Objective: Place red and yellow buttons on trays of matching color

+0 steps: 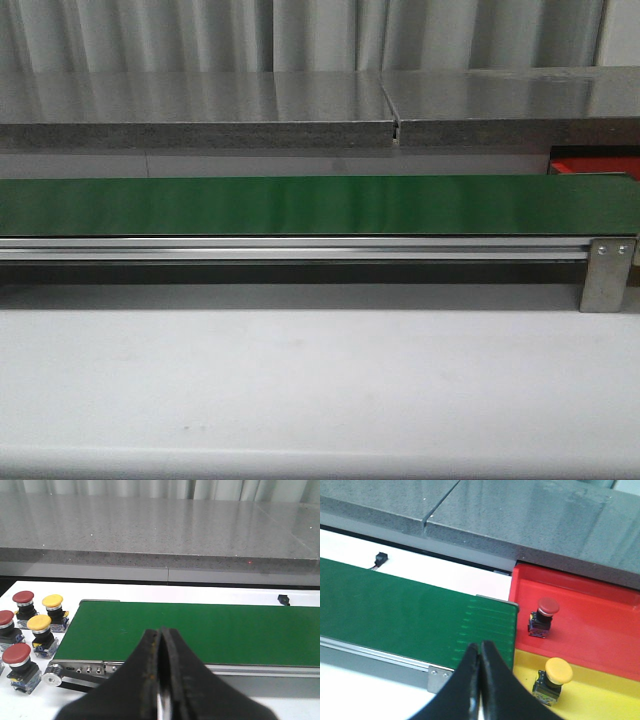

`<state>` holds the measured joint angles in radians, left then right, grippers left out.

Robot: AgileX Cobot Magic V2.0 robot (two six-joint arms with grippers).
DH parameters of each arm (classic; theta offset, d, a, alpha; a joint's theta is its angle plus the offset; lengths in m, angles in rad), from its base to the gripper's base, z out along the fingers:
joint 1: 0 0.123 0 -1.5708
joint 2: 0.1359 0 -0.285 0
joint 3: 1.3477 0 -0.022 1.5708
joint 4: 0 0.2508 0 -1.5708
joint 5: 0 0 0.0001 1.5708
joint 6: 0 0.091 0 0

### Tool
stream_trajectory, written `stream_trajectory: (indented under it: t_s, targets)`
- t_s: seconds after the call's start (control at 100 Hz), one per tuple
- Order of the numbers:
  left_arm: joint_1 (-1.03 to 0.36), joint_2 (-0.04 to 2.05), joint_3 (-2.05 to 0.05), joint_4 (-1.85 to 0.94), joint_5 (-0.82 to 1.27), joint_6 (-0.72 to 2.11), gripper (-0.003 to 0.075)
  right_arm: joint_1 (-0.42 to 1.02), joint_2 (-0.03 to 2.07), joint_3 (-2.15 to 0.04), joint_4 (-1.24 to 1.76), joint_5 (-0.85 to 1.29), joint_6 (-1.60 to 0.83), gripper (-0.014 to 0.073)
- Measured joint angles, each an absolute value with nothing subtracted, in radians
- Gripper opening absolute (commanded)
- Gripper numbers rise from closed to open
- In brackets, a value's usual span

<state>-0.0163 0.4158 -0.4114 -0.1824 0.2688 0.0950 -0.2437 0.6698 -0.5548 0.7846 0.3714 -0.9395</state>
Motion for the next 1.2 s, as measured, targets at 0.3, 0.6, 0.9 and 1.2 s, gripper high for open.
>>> stream_trajectory:
  t_s: [0.3, 0.6, 0.9, 1.2]
  targets:
    - [-0.016, 0.416, -0.411, -0.182, 0.269, 0.095, -0.0020, -0.244, 0.670, -0.555, 0.785, 0.373, -0.941, -0.0068]
    - [-0.016, 0.416, -0.411, -0.182, 0.282, 0.095, 0.0525, -0.244, 0.670, -0.555, 0.785, 0.373, -0.941, -0.0068]
    - [-0.016, 0.416, -0.411, -0.182, 0.286, 0.093, 0.0652, -0.244, 0.670, -0.555, 0.785, 0.374, -0.941, -0.0068]
    - [0.071, 0.543, -0.549, -0.183, 0.399, -0.020, 0.0651, -0.244, 0.670, -0.555, 0.785, 0.376, -0.941, -0.0068]
